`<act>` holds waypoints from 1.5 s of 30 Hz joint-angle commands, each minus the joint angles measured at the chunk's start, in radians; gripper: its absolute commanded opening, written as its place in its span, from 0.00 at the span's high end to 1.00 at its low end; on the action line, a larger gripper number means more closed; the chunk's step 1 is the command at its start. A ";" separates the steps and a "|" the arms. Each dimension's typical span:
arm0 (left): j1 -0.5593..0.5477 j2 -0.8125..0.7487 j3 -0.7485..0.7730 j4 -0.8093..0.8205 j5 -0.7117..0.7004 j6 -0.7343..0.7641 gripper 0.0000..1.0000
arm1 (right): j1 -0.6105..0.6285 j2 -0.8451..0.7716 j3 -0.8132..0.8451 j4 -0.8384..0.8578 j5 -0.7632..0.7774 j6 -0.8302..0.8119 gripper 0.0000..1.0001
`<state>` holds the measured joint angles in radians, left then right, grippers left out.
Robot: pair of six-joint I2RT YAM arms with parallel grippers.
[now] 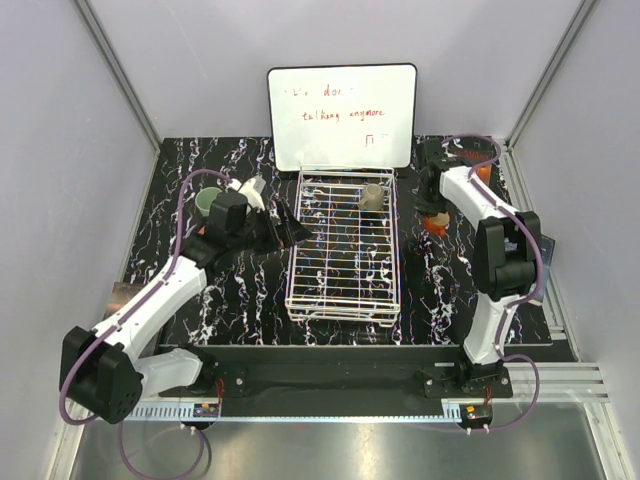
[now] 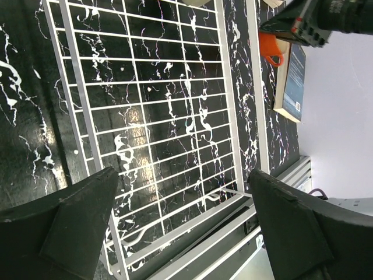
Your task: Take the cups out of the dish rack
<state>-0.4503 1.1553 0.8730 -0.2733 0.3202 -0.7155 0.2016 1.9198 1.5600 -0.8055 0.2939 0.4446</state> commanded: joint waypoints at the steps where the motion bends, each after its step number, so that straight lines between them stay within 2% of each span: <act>1: 0.002 -0.045 -0.006 0.016 -0.029 -0.001 0.01 | -0.011 0.059 0.049 0.026 0.007 0.006 1.00; 14: 0.002 -0.020 -0.009 0.002 -0.033 0.011 0.01 | -0.011 0.097 0.002 0.057 0.011 0.032 1.00; 17: 0.004 -0.016 -0.011 0.002 -0.032 0.014 0.01 | -0.011 0.070 -0.034 0.068 -0.008 0.045 0.87; 18: 0.004 -0.011 -0.008 0.005 -0.030 0.019 0.01 | -0.011 0.049 -0.049 0.077 -0.013 0.049 0.77; 20: 0.002 -0.008 -0.003 0.008 -0.029 0.024 0.01 | -0.011 0.027 -0.058 0.080 -0.019 0.055 0.69; 21: 0.002 0.001 0.000 0.009 -0.026 0.027 0.01 | -0.013 0.016 -0.063 0.083 -0.027 0.057 0.60; 24: 0.004 0.012 0.012 0.017 -0.015 0.030 0.01 | -0.011 -0.033 -0.057 0.081 -0.042 0.055 0.48; 25: 0.004 0.021 0.015 0.022 -0.009 0.031 0.01 | -0.011 -0.042 -0.055 0.080 -0.045 0.057 0.41; 28: 0.004 0.040 0.033 0.025 -0.004 0.042 0.01 | -0.010 -0.100 -0.046 0.083 -0.061 0.071 0.28; 31: 0.002 0.069 0.070 0.023 -0.026 0.063 0.01 | -0.011 -0.180 -0.022 0.083 -0.082 0.094 0.20; 34: 0.001 0.118 0.158 0.013 -0.061 0.090 0.01 | -0.010 -0.281 0.005 0.083 -0.142 0.114 0.16; 38: -0.034 0.332 0.338 -0.035 -0.105 0.109 0.01 | -0.010 -0.418 -0.020 0.106 -0.251 0.132 0.15; 43: -0.096 0.572 0.649 -0.112 -0.202 0.191 0.01 | -0.005 -0.594 -0.141 0.147 -0.395 0.138 0.16; 45: -0.122 0.670 0.713 -0.112 -0.216 0.244 0.01 | 0.009 -0.651 -0.211 0.178 -0.475 0.155 0.17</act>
<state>-0.5259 1.6855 1.4361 -0.3641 0.1833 -0.5842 0.1955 1.3510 1.4559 -0.6792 -0.0071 0.5667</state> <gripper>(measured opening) 0.987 0.848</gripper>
